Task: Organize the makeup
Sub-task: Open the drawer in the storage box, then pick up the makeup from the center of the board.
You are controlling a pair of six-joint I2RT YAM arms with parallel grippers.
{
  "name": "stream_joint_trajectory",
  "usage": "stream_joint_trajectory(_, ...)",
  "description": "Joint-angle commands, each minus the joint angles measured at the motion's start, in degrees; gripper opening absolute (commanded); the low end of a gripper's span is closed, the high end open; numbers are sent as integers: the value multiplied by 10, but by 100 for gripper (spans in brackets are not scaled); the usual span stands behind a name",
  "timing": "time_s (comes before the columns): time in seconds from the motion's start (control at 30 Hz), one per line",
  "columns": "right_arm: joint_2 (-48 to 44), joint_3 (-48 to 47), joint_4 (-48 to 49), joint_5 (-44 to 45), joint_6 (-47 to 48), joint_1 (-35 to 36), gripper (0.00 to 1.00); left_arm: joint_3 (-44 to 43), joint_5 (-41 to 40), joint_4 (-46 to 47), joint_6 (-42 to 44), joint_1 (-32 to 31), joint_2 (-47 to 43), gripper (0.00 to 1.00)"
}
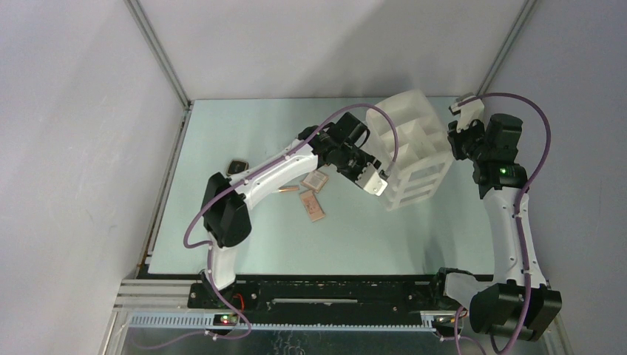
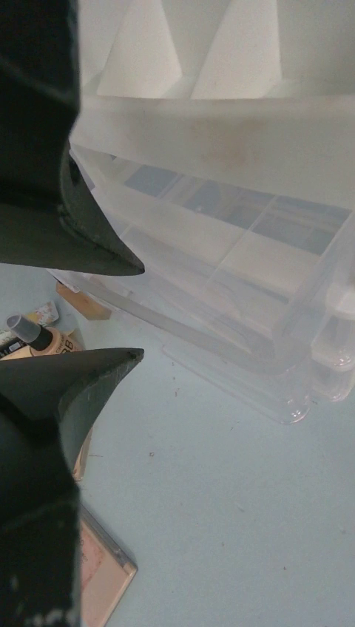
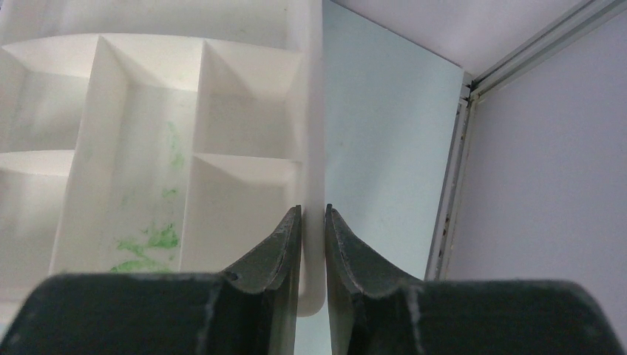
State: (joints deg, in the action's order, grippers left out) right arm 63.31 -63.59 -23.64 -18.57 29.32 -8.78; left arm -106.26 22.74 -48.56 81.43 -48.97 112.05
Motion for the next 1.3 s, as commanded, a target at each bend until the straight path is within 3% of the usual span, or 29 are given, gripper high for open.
stream_joint_trajectory(0.0, 4, -26, 22, 4, 7, -4, 25, 9, -34, -61, 40, -2, -43, 41)
stream_joint_trajectory(0.23, 9, -27, 25, 15, 8, -5, 24, 43, -54, -71, 58, -2, -71, 38)
stream_joint_trajectory(0.33, 12, -33, 19, 15, 9, -5, 24, 53, -54, -65, 53, -3, -78, 41)
stream_joint_trajectory(0.67, 1, -33, 12, 6, 1, -2, 26, 49, -25, 0, -48, -3, -106, 84)
stream_joint_trajectory(0.77, -9, -32, 17, 13, -2, 3, 31, 51, -20, -3, -94, -3, -134, 99)
stream_joint_trajectory(0.87, -18, -32, 24, 22, -7, 8, 39, 61, -37, 4, -148, -2, -170, 100)
stream_joint_trajectory(0.97, -26, -36, 28, 33, -21, 15, 55, 102, -81, 36, -214, -1, -217, 100)
stream_joint_trajectory(1.17, -45, -44, 28, 60, -35, 41, 81, 240, -178, 114, -383, 38, -334, 100)
stream_joint_trajectory(1.27, -61, -53, 26, 70, -48, 60, 86, 336, -204, 145, -442, 84, -389, 100)
